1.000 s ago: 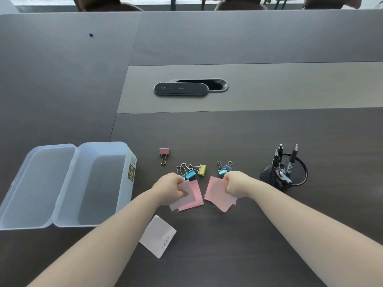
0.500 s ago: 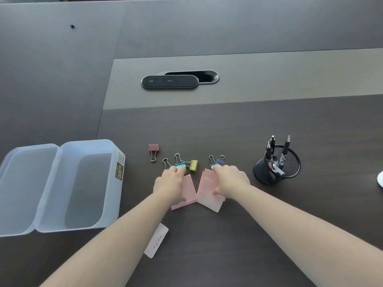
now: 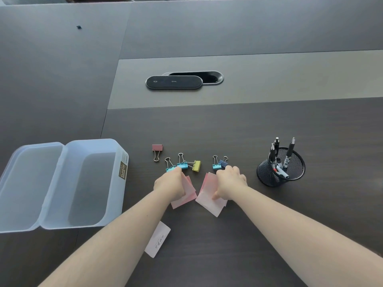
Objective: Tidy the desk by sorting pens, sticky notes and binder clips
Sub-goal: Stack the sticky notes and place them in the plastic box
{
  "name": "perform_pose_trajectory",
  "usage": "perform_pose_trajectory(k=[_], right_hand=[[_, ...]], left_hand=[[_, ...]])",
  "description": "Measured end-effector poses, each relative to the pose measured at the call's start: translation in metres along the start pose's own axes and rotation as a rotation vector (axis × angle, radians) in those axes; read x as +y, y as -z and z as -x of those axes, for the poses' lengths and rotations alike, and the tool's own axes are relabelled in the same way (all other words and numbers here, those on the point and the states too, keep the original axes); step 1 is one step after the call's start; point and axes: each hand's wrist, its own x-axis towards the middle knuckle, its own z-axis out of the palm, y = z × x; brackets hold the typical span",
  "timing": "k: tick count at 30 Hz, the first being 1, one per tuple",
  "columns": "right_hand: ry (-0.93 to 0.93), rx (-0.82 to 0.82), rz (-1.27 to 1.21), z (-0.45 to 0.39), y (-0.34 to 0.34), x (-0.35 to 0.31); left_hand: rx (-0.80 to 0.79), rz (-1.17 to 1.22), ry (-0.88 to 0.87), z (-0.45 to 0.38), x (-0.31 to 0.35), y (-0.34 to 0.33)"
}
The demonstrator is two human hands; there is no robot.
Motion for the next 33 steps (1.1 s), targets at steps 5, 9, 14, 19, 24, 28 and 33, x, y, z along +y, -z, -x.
perform_pose_trajectory(k=[5, 9, 14, 19, 24, 28, 33], right_hand=[[0.048, -0.062, 0.031, 0.001, 0.003, -0.002], [0.092, -0.106, -0.003, 0.007, 0.007, -0.004], [0.119, -0.112, -0.123, 0.014, 0.014, -0.007], [0.122, -0.109, -0.342, 0.024, 0.025, -0.023], [0.177, -0.111, -0.338, 0.031, 0.029, -0.050], [0.204, -0.092, -0.313, 0.034, 0.028, -0.063], [0.210, -0.074, -0.332, 0.034, 0.023, -0.065]], left_hand=[[0.017, 0.084, 0.002, 0.004, -0.002, 0.008], [-0.011, 0.215, 0.002, 0.012, -0.011, 0.016], [0.043, 0.510, 0.074, 0.039, -0.047, 0.026], [0.057, 0.650, 0.150, 0.068, -0.086, 0.021], [-0.045, 0.647, 0.142, 0.087, -0.103, 0.004], [-0.068, 0.544, 0.167, 0.090, -0.106, -0.019], [-0.009, 0.314, 0.204, 0.091, -0.096, -0.048]])
